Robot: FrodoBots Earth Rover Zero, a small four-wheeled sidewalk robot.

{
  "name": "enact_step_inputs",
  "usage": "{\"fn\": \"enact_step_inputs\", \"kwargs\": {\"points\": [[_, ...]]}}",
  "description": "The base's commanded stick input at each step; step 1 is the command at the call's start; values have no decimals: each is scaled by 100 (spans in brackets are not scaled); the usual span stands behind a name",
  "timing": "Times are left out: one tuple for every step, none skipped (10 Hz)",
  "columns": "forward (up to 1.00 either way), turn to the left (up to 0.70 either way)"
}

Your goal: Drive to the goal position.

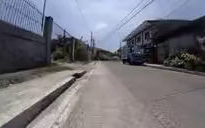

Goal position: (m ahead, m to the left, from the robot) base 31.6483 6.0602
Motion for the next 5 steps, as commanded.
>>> {"fn": "enact_step_inputs", "kwargs": {"points": [[100,0],[100,0],[100,0],[100,0],[100,0]]}}
